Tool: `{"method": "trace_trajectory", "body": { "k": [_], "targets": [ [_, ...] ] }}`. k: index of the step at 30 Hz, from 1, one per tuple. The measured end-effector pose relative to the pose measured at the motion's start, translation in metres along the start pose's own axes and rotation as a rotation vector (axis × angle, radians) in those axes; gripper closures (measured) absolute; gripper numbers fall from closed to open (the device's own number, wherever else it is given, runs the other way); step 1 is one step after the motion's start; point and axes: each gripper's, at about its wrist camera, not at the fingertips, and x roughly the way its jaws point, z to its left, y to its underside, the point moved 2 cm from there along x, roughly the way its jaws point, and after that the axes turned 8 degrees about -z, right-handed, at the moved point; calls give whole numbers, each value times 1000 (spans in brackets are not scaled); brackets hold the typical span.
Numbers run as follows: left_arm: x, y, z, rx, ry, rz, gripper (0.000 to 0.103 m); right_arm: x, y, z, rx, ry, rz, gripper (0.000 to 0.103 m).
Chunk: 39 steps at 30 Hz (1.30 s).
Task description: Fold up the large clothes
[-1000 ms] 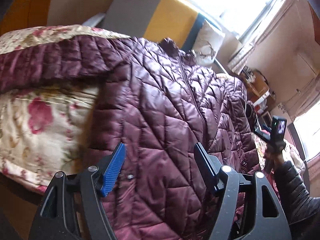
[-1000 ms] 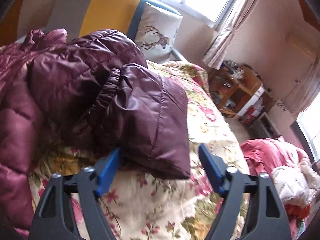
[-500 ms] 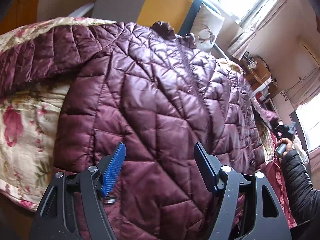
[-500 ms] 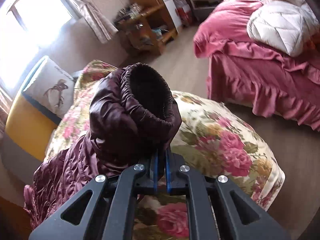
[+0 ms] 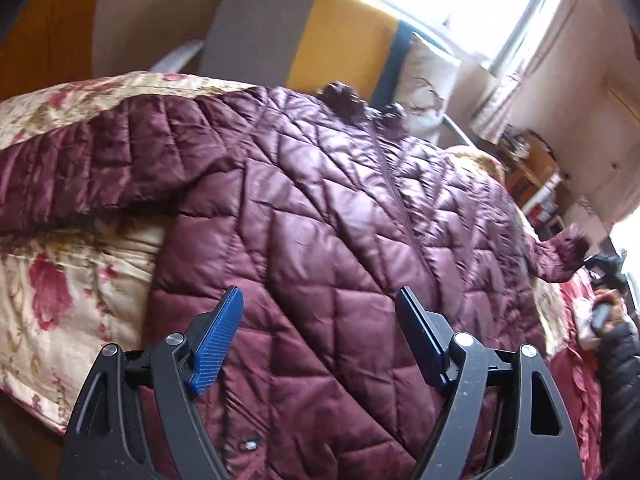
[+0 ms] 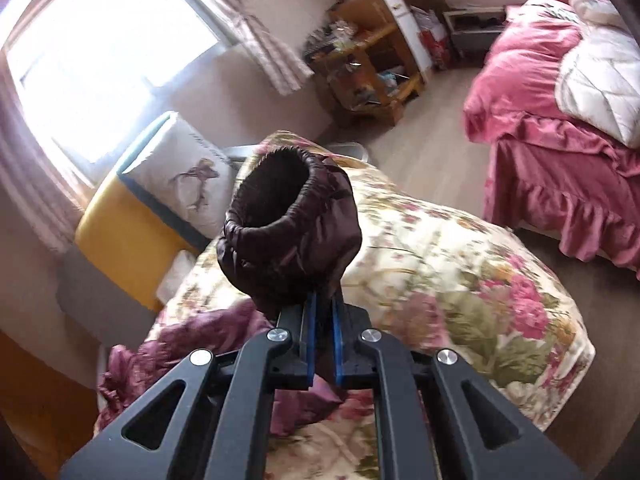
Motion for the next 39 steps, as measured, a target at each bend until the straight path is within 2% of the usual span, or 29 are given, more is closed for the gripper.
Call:
{"method": "trace_trajectory", "body": {
  "k": [5, 7, 9, 11, 13, 15, 19, 23, 24, 25, 27, 28, 36, 39],
  "targets": [
    [2, -4, -3, 27, -59, -13, 26, -12, 15, 122, -155, -223, 28, 97],
    [2, -7, -6, 66, -140, -24, 26, -9, 38, 170, -213, -292, 70, 96],
    [-1, -11, -7, 88, -180, -41, 24, -2, 72, 218, -283, -347, 126, 96],
    [-7, -14, -6, 85, -211, -75, 16, 5, 111, 257, -353, -386, 187, 96],
    [-11, -16, -4, 85, -226, -91, 15, 8, 153, 292, -427, -422, 246, 96],
    [-13, -18, -2, 76, -223, -96, 15, 11, 200, 324, -518, -454, 303, 96],
    [-18, -18, 3, 46, -206, -120, 15, 10, 271, 363, -677, -484, 365, 95],
    [-18, -20, 3, 13, -155, -121, 15, 3, 311, 378, -799, -496, 372, 86],
    [-17, -21, 2, 11, -143, -119, 15, 2, 317, 377, -816, -495, 368, 71],
    [-16, -21, 1, 13, -138, -117, 15, -1, 321, 378, -824, -501, 360, 52],
    [-13, -23, -3, 19, -133, -112, 15, -11, 320, 374, -808, -523, 326, 38],
    [-11, -24, -5, 21, -129, -110, 15, -14, 320, 373, -794, -534, 321, 25],
    [2, -29, -27, 56, -99, -96, 15, -53, 264, 316, -611, -586, 286, 15],
    [13, -31, -31, 13, -28, -59, 15, -61, 254, 277, -581, -542, 280, 15]
  ]
}}
